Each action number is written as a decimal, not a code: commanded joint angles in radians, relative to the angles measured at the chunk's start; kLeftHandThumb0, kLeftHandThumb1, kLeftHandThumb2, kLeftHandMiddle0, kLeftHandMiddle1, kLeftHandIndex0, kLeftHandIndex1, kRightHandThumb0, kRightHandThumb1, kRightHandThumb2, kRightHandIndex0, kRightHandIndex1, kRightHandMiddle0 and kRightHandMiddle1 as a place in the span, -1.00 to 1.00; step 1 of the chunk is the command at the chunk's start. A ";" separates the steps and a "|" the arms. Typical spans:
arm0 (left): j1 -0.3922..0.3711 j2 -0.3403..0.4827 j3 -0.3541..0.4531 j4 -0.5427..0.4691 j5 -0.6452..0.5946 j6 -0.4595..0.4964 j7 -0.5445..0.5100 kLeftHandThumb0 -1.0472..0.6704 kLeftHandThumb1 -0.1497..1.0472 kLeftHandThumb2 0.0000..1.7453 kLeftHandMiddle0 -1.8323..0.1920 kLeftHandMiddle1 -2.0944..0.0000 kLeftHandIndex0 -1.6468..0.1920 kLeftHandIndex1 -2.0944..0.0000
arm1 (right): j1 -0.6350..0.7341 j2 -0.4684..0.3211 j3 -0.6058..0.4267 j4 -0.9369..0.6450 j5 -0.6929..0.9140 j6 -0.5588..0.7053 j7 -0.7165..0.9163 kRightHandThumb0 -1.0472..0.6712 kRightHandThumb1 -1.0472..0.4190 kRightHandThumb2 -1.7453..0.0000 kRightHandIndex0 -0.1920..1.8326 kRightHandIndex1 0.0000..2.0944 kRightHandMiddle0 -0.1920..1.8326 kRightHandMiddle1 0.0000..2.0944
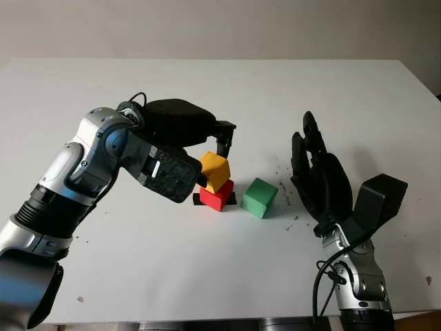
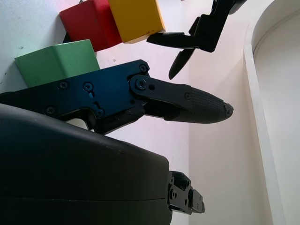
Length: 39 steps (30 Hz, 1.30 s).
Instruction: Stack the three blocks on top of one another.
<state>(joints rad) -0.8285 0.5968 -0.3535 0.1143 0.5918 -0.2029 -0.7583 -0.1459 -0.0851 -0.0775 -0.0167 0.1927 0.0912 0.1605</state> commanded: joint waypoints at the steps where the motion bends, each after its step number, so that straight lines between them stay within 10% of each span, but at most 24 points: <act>1: 0.001 -0.005 -0.007 -0.012 0.001 0.005 0.001 -0.28 1.00 -0.92 0.47 0.94 0.51 -0.46 | 0.005 0.002 -0.002 -0.021 0.002 0.000 -0.001 -0.58 -1.00 0.31 -1.00 -1.00 -1.00 -1.00; 33: 0.029 -0.016 -0.015 -0.042 -0.012 0.073 -0.026 -0.28 1.00 -0.91 0.44 0.94 0.63 -0.53 | 0.004 -0.001 -0.002 -0.015 0.004 0.001 0.012 -0.59 -1.00 0.31 -1.00 -1.00 -1.00 -1.00; 39: 0.023 0.002 -0.035 -0.039 0.046 0.032 -0.016 -0.45 0.99 -0.92 0.88 0.97 0.81 0.74 | 0.005 -0.002 0.002 -0.014 -0.006 -0.002 0.009 -0.59 -1.00 0.31 -1.00 -1.00 -1.00 -1.00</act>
<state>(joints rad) -0.8088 0.5889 -0.3799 0.0824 0.6325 -0.1676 -0.7742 -0.1455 -0.0841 -0.0756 -0.0167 0.1914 0.0936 0.1699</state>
